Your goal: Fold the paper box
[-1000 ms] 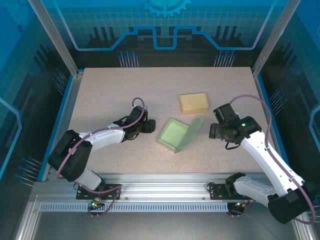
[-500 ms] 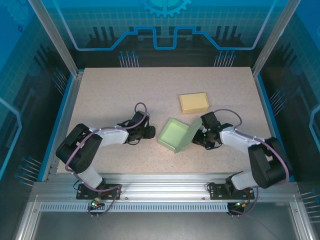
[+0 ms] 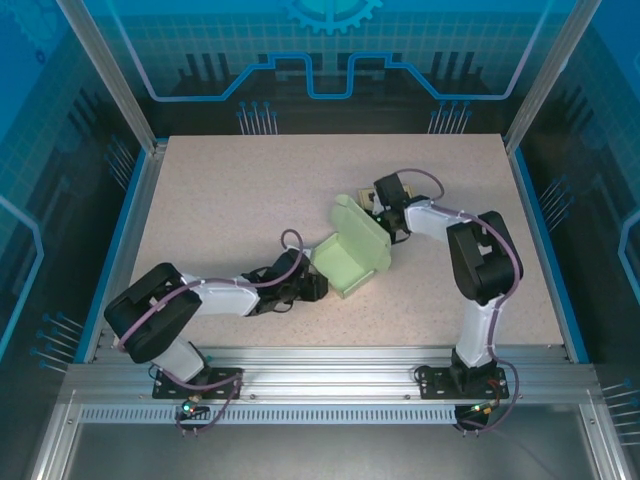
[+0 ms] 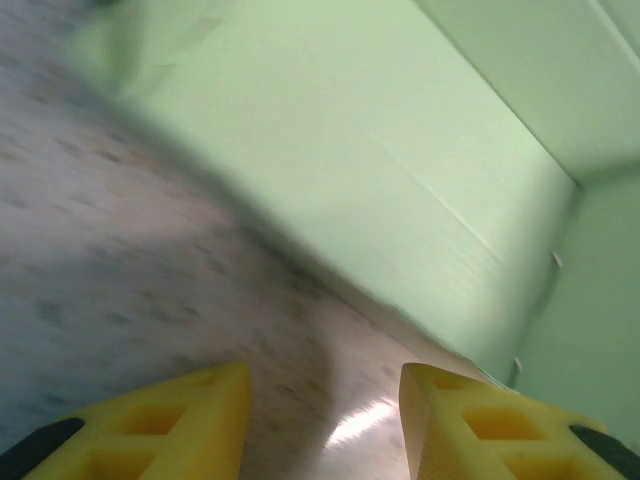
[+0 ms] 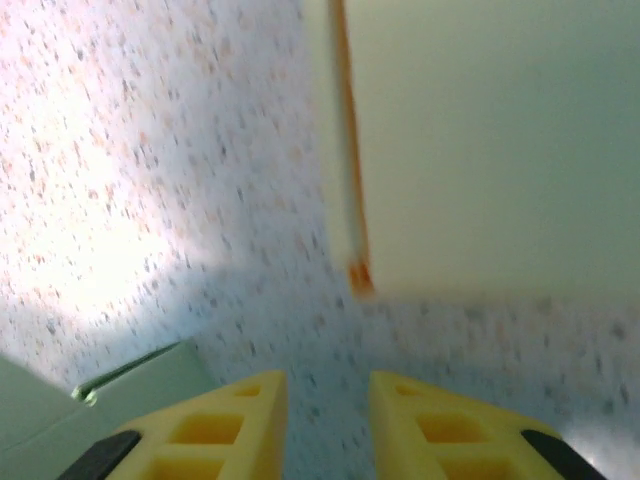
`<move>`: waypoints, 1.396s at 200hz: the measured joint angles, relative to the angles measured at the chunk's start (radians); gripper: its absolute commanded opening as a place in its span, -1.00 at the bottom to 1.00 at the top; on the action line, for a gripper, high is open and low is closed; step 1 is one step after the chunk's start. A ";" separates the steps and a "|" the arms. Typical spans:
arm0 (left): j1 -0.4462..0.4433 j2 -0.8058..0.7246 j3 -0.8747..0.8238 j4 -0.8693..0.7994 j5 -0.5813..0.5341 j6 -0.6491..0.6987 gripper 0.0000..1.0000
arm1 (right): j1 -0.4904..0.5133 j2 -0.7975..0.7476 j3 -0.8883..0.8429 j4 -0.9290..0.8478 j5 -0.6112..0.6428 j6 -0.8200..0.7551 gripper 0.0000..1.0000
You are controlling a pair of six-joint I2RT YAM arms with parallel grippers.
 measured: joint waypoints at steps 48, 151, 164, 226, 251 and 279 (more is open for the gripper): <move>-0.086 -0.046 -0.060 0.071 -0.011 -0.054 0.00 | -0.074 -0.029 0.065 -0.118 0.077 -0.059 -0.22; 0.359 -0.221 0.129 -0.043 0.102 0.248 0.75 | -0.128 -0.878 -0.422 -0.274 0.297 -0.054 1.00; 0.384 -0.153 0.175 -0.045 0.160 0.264 0.74 | -0.127 -1.029 -0.502 -0.279 0.306 -0.036 1.00; 0.399 0.063 0.235 -0.046 0.363 0.250 0.68 | -0.160 -1.592 -0.727 -0.274 0.288 0.006 1.00; 0.395 0.073 0.220 -0.016 0.408 0.213 0.65 | -0.172 -1.708 -0.798 -0.243 0.271 0.045 1.00; 0.370 0.073 0.195 0.016 0.428 0.185 0.64 | -0.183 -1.753 -0.866 -0.192 0.260 0.090 1.00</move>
